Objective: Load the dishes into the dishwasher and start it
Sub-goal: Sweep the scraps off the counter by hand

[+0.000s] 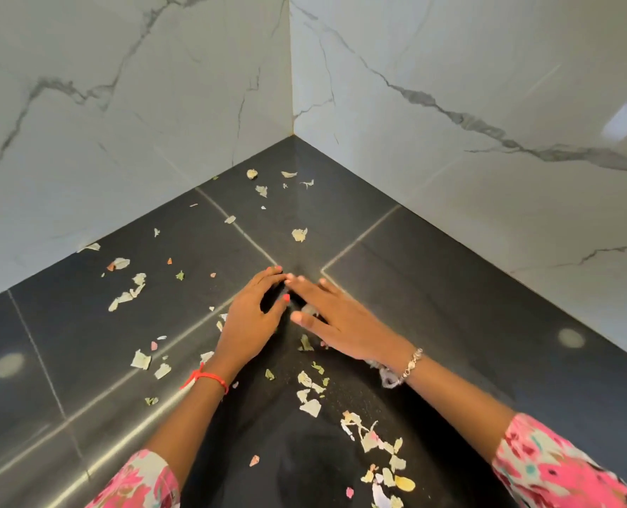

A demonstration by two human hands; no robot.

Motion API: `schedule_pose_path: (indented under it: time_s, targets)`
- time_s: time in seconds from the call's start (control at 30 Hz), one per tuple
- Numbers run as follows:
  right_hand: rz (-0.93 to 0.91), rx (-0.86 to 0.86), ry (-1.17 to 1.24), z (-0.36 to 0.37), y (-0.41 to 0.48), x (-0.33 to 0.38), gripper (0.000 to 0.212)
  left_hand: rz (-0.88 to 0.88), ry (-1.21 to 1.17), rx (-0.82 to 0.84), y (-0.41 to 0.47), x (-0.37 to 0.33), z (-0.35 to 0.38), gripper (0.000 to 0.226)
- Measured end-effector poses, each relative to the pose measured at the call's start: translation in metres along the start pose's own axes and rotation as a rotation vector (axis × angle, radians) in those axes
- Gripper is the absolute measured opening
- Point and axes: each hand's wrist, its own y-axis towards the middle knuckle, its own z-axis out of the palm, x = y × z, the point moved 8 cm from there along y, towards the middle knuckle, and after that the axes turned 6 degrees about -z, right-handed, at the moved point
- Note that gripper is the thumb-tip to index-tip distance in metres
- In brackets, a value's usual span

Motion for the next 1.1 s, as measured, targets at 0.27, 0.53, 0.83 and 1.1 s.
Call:
schedule_pose_path:
  time_s: [0.27, 0.53, 0.83, 1.1]
  targets:
    - [0.142, -0.185, -0.012, -0.073, 0.129, -0.085, 0.066, -0.041, 0.035, -0.107, 0.066, 0.031, -0.054, 0.036]
    - [0.174, -0.145, -0.239, -0.057, 0.208, -0.105, 0.073, -0.081, 0.226, -0.040, 0.135, 0.070, -0.082, 0.051]
    - [-0.138, -0.132, 0.293, -0.058, 0.187, -0.057, 0.049, -0.010, 0.292, -0.093, 0.140, 0.080, -0.081, 0.055]
    - [-0.022, -0.047, -0.140, -0.035, 0.256, -0.070, 0.061, 0.001, 0.294, -0.112, 0.139, 0.083, -0.082, 0.056]
